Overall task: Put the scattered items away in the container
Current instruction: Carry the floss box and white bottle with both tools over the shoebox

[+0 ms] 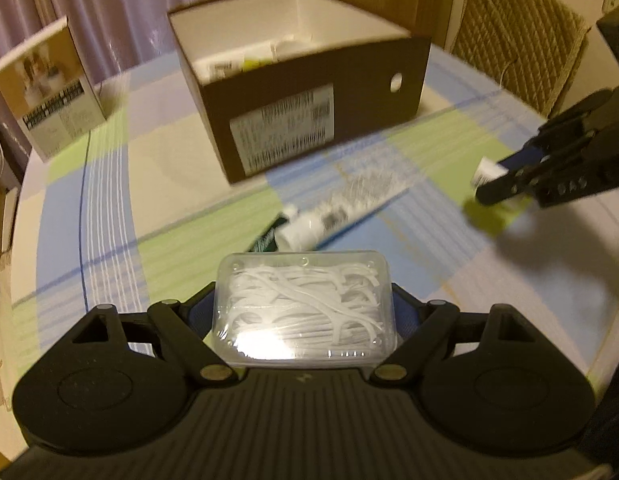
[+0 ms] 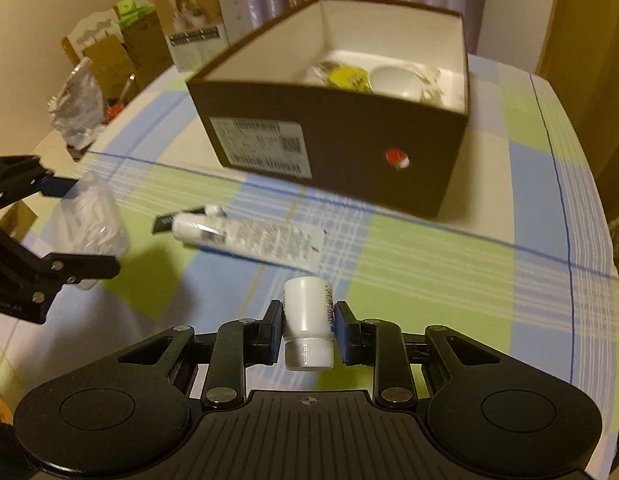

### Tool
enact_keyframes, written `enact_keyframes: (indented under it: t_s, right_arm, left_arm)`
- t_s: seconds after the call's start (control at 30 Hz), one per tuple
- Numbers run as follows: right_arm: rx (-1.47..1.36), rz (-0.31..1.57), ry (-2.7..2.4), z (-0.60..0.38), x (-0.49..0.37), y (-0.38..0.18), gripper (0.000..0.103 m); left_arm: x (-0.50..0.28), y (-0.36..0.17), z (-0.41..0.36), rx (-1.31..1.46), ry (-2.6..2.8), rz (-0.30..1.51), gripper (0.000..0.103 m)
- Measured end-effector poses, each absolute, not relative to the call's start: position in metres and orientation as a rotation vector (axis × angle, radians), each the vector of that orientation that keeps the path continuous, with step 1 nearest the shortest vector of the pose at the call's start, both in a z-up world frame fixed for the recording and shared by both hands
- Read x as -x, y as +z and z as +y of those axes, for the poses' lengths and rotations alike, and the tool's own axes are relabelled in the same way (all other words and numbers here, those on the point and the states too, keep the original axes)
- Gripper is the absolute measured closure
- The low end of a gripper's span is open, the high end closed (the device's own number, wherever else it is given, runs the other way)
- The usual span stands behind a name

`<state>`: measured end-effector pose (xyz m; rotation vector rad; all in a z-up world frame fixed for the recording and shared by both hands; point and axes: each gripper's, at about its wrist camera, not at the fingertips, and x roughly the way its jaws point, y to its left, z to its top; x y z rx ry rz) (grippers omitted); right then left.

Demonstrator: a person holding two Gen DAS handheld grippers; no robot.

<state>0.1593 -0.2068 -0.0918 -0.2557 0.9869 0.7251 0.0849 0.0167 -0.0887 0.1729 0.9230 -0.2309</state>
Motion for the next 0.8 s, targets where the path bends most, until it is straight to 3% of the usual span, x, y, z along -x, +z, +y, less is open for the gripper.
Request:
enact_keyframes:
  t_s: [0.8]
  right_arm:
    - [0.123,0.808,0.777,-0.207,-0.268,0.005,0.073]
  left_arm:
    - [-0.188,0.015,0.019,-0.301,-0.285,0.665,0.02]
